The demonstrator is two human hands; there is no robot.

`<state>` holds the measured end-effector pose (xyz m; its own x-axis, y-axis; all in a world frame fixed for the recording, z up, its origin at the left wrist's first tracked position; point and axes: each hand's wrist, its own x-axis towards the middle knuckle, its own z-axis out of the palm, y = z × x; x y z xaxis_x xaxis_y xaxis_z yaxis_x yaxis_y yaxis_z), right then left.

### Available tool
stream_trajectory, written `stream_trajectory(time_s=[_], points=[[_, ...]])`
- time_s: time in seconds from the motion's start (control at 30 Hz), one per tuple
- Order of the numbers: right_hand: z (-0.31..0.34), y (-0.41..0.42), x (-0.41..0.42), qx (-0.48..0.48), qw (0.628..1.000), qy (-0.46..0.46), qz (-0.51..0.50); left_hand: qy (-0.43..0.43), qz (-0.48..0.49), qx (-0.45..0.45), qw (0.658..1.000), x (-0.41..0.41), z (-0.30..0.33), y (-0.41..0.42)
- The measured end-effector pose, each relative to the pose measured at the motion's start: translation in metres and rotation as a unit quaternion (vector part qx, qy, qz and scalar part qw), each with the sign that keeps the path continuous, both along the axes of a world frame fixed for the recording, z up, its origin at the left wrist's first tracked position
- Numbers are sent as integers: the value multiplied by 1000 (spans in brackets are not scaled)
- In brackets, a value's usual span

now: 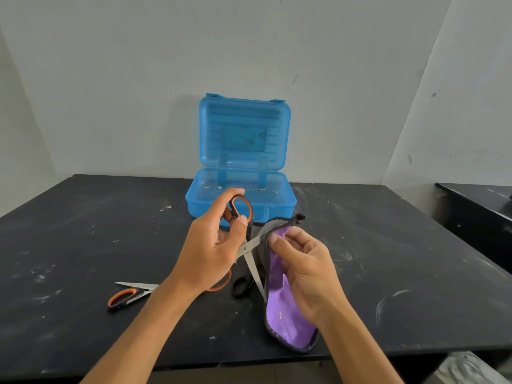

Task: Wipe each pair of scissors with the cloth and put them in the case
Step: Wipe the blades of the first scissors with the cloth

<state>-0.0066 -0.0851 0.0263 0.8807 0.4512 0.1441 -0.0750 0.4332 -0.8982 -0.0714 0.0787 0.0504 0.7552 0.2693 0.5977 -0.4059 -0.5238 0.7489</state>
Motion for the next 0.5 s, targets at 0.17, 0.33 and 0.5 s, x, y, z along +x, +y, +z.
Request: stream_trajectory(time_s=[0.17,0.33,0.5], points=[[-6,-1,2,33,997,60,-46,-9,7,-14,1000,0,0,2],[-7,5,-7,-20,1000,-1,-14,-15,0,-44,999,1,1,-1],[-5,13,-13,-60,997,-55,-14,-11,-16,-23,1000,2,4,-4]])
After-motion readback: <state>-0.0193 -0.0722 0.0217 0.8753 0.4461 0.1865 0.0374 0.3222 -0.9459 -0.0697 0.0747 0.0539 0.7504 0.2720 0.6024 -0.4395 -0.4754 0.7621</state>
